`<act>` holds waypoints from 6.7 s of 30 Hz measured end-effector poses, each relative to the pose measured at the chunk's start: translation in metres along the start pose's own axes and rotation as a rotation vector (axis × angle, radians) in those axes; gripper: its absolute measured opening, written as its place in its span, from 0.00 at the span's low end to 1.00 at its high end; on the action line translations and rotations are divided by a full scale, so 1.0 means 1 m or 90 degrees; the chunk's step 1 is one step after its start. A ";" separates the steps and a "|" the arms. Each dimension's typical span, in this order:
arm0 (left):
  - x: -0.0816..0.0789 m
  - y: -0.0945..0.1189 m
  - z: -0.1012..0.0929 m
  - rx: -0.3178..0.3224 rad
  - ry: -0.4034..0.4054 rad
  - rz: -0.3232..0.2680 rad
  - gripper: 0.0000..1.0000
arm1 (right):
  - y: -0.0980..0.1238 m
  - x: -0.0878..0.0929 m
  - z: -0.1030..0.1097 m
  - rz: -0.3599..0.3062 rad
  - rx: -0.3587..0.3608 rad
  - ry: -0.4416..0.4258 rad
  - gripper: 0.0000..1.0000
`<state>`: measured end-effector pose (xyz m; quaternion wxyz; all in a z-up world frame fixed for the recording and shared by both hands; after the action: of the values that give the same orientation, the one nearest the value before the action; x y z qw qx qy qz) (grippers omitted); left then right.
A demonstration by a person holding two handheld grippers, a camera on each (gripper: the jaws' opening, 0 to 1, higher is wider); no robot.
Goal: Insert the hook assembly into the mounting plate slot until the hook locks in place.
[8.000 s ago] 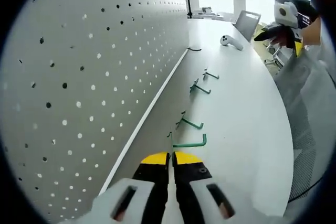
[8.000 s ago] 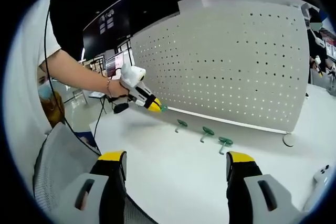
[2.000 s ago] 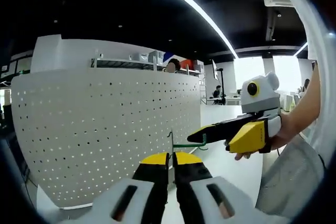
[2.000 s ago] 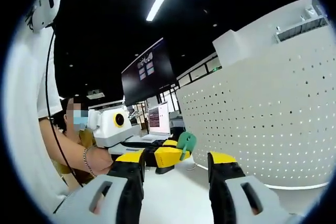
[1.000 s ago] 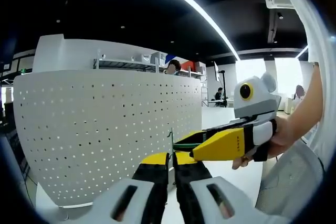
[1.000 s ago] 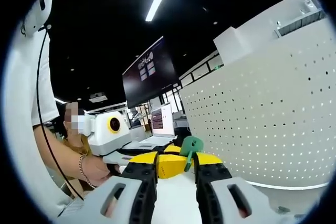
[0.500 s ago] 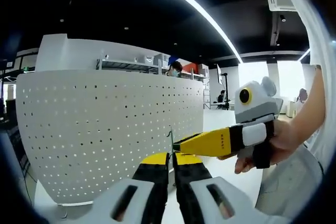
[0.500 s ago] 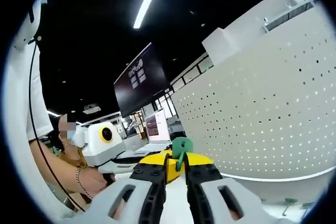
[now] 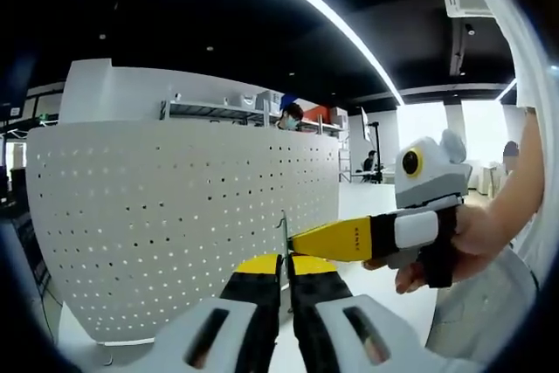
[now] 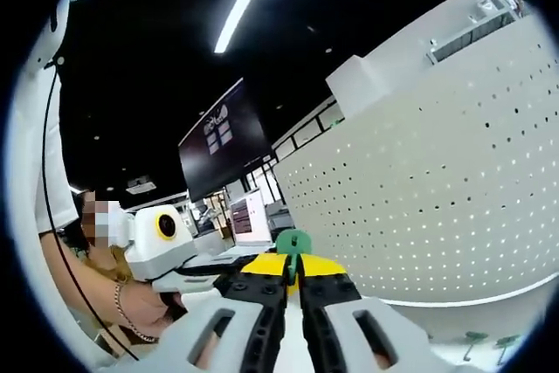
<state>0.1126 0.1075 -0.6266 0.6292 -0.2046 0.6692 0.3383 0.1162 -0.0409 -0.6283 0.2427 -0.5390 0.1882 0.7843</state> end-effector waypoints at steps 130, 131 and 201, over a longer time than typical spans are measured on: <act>0.025 0.002 -0.011 -0.024 0.010 0.072 0.80 | -0.027 -0.093 -0.054 -0.063 0.331 0.147 0.00; 0.026 0.002 -0.010 -0.025 0.013 0.070 0.80 | -0.028 -0.093 -0.054 -0.062 0.332 0.149 0.00; 0.043 0.011 -0.014 -0.020 0.052 0.082 0.76 | -0.083 -0.110 -0.090 -0.088 0.443 0.142 0.01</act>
<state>0.0892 0.1115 -0.6669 0.5749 -0.1848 0.7006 0.3802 0.2661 -0.0432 -0.5599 0.4414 -0.5181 0.4322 0.5916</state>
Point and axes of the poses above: the point that each gripper's makers call its tool centre point, and the gripper's own axes: y roughly backward along the fingers, z roughly to its left, x roughly out of its underside, the point moved 10 cm from there along y, roughly backward along the fingers, and after that the axes turned 9 degrees about z, right-handed, at the moved point
